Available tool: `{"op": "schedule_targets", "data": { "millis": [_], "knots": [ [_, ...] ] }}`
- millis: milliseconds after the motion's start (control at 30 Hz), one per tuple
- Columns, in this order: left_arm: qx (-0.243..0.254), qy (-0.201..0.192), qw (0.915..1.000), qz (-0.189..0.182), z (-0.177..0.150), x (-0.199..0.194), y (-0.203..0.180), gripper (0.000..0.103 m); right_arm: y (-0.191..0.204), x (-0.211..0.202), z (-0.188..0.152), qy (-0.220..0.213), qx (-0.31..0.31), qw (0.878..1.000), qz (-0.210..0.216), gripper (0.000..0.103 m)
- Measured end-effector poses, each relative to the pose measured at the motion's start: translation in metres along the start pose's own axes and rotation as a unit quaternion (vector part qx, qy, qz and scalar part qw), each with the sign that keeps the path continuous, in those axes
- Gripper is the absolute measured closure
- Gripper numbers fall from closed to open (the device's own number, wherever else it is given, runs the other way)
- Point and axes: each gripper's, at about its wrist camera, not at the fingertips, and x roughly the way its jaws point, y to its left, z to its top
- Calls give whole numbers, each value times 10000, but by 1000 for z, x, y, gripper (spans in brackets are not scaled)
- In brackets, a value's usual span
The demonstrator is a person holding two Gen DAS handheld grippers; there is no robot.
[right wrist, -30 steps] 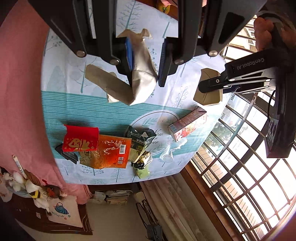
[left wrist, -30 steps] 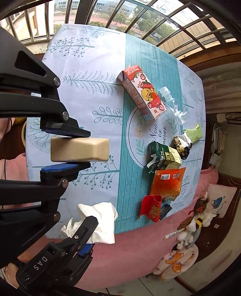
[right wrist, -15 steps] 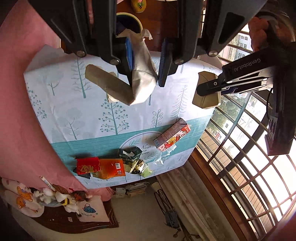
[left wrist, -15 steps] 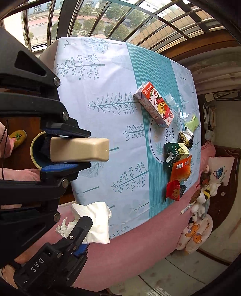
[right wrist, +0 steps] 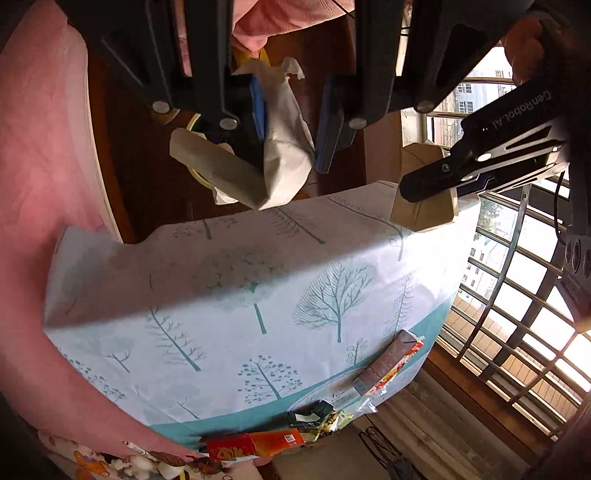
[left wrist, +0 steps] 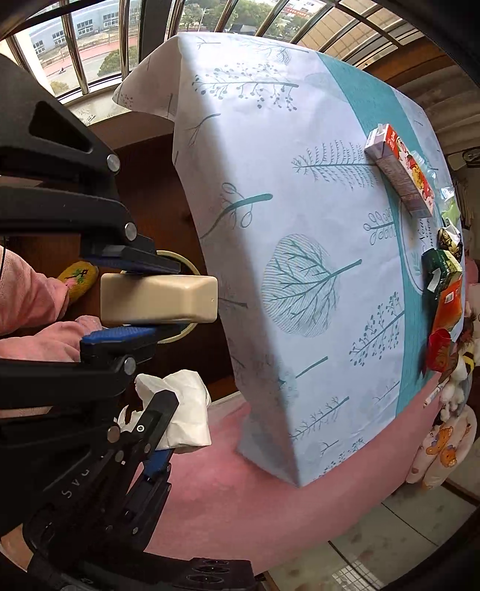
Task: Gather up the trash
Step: 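Carry the beige block and white tissue toward the floor bin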
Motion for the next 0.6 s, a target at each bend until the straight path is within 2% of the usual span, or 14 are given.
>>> {"op": "schedule_targets", "data": {
  "millis": [167,300,533,567,600],
  "knots": [
    [20,286,9995,-88,-28,55,-10,79,-34,49,-22,143,261,9995,-102,79],
    [-99,576,9983,-59,-48,117,-14,79,-67,100,-38,337,389,9985,-174,79],
    [-223,716,9969,255,-71,210,-10,79,-113,185,-66,742,392,9962,-217,79],
    [-268,696,9968,281,-73,218,-8,77,-117,196,-69,787,366,9960,-196,78],
    [-330,689,9966,300,-75,225,-5,64,-120,205,-72,832,336,9958,-157,78]
  ]
}}
